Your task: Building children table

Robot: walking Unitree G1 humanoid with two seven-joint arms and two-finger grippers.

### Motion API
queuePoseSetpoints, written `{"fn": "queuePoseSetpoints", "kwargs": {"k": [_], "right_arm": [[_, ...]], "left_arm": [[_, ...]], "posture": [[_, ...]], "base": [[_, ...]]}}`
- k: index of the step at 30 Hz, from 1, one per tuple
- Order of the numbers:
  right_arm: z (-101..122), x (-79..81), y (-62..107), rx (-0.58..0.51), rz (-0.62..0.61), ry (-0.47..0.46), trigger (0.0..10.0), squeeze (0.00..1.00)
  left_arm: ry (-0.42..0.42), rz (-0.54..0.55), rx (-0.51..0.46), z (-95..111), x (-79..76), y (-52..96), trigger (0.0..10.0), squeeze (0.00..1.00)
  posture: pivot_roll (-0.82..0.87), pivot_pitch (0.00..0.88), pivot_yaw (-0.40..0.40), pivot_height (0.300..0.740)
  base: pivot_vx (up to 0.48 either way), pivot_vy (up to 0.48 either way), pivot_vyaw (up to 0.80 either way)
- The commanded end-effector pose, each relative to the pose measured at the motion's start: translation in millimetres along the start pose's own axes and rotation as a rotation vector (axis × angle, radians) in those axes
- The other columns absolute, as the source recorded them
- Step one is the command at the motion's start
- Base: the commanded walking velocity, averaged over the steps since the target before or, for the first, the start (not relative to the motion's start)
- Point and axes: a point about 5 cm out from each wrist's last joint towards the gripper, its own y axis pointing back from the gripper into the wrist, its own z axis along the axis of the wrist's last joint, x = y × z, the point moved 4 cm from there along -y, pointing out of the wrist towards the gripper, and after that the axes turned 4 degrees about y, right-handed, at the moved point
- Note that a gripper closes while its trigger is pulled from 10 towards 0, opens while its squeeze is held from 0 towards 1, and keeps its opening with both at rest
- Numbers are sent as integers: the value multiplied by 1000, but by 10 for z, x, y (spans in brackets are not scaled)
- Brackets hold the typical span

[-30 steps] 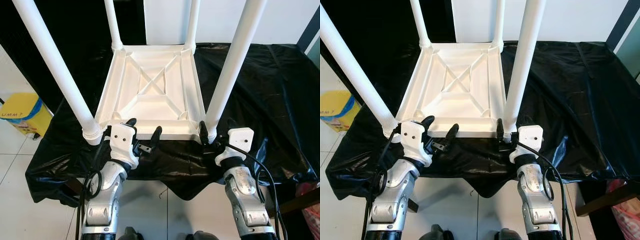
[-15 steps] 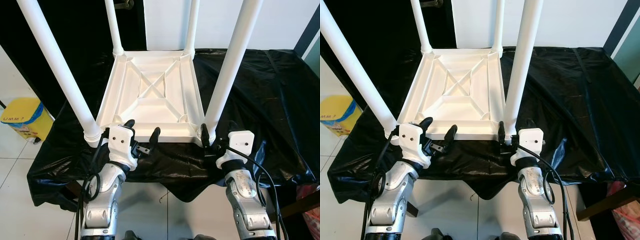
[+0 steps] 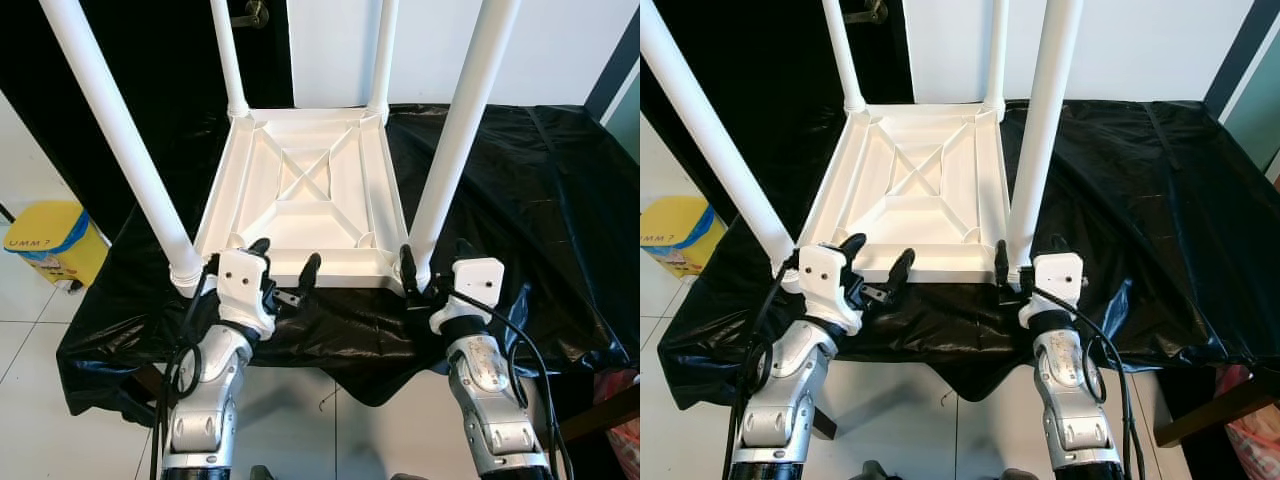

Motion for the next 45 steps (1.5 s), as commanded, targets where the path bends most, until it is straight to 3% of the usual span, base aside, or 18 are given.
{"fn": "queuePoseSetpoints", "kwargs": {"k": [1, 11, 15, 23, 39, 45], "right_arm": [[-26, -7, 1, 5, -8, 2, 10000, 0], [-68, -72, 59, 21, -50, 17, 10000, 0], [-92, -184, 127, 29, -112, 37, 10000, 0], [-166, -325, 239, 61, -165, 67, 10000, 0], [-118, -282, 144, 34, -156, 74, 10000, 0], [-121, -317, 180, 41, -158, 87, 10000, 0]], "left_arm": [[45, 132, -32, 20, 64, -35, 10000, 0], [39, 123, -23, 8, 66, -37, 10000, 0], [34, 120, -20, 4, 64, -31, 10000, 0], [20, 81, -8, -24, -2, -30, 10000, 0], [10, 20, 12, -40, -92, -10, 10000, 0], [56, 23, 19, -54, -131, 23, 10000, 0]], "posture": [[-107, 0, 12, 740], [-110, 0, 17, 740], [-110, 0, 21, 740], [-117, 0, 30, 740], [-107, 0, 33, 740], [-107, 14, 26, 740]], "base": [[0, 424, 0], [0, 469, 0], [0, 467, 0], [0, 0, 0], [0, 0, 0], [0, 0, 0]]}}
